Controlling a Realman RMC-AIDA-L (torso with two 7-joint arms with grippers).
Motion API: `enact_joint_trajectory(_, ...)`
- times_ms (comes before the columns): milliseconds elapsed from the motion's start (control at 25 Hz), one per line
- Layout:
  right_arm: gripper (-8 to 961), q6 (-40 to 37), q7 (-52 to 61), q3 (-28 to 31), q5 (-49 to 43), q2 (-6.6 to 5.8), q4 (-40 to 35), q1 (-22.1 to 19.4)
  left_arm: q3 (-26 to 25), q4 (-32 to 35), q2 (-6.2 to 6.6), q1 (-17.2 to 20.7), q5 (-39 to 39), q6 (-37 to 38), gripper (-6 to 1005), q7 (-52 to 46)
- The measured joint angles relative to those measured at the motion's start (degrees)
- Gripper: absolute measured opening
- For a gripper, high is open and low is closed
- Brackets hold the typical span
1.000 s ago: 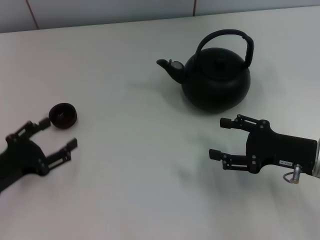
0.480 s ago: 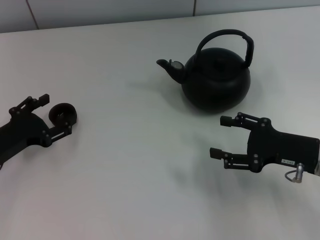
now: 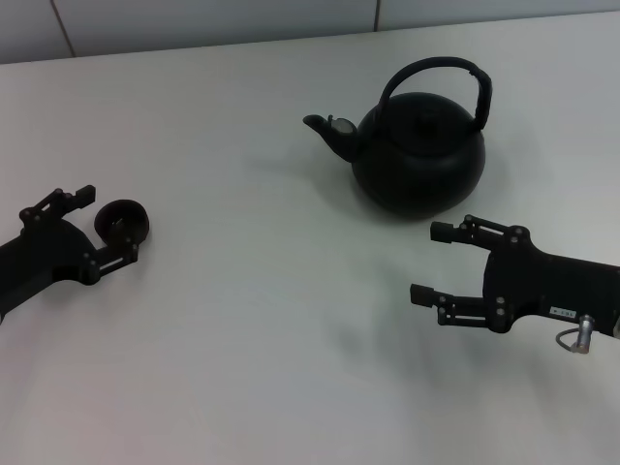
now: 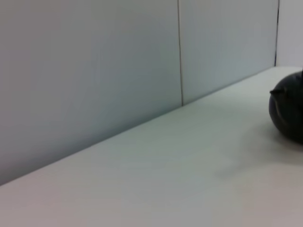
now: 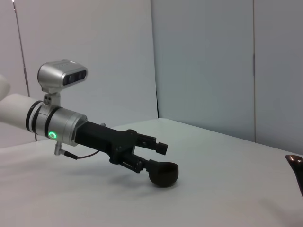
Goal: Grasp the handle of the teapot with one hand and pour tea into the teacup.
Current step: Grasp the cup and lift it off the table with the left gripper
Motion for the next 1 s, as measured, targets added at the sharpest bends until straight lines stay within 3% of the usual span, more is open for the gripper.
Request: enact_joint_trajectory(1000,836,0.0,0.01,-0.16,0.0,0.04,-0.05,0.01,0.15,-0.17,-0.32,-2.2,6.08,-5.32,863,-3.1)
